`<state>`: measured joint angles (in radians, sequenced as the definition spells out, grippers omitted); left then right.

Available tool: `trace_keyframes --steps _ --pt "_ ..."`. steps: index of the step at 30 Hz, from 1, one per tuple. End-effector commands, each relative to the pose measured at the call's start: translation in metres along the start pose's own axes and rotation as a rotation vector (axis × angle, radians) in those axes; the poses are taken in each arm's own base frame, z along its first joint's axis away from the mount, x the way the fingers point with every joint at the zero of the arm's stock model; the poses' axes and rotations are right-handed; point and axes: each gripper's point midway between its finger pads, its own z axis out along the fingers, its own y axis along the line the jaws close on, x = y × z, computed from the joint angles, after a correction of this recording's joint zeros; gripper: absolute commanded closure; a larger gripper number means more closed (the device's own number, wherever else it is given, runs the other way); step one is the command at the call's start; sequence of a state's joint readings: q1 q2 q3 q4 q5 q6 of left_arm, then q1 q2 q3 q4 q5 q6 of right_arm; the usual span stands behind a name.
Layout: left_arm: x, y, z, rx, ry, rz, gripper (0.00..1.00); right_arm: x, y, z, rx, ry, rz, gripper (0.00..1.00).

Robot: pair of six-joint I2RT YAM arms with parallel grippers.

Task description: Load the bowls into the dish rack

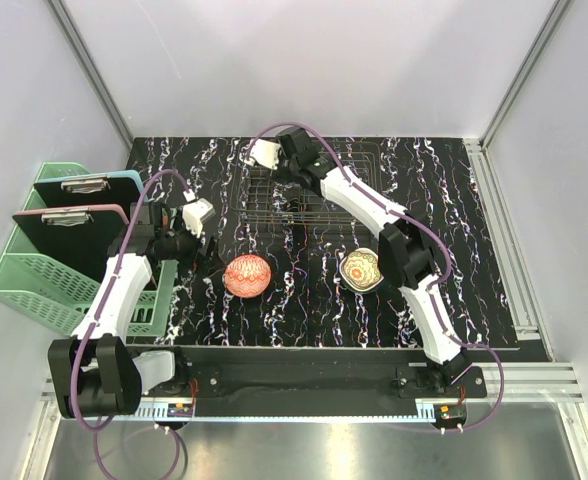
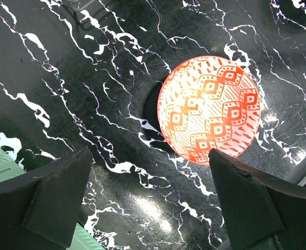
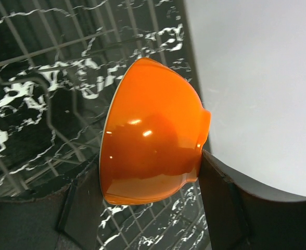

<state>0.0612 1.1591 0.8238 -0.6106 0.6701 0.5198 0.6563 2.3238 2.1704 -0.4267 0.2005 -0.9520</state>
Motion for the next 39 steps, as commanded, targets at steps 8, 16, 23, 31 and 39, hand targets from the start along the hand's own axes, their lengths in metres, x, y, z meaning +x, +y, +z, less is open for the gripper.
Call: trace_keyframes --steps 8,16,23,31,39 --pt "-0.012 0.001 -0.003 0.002 -0.052 0.043 0.01 -0.029 -0.021 -0.02 0.038 -0.102 0.036 1.0" --pt "-0.009 0.001 -0.001 0.013 -0.044 0.032 0.01 -0.027 -0.008 0.001 0.001 -0.099 -0.007 1.0" --pt "-0.008 0.002 0.0 0.01 -0.042 0.036 0.01 -0.034 -0.002 0.014 -0.021 -0.124 -0.025 1.0" --pt "-0.006 0.004 0.001 0.012 -0.041 0.034 0.01 -0.037 0.008 0.023 -0.055 -0.129 -0.058 1.0" --pt "-0.005 0.005 0.001 0.016 -0.044 0.028 0.01 -0.031 0.017 0.029 -0.071 -0.106 -0.104 0.91"
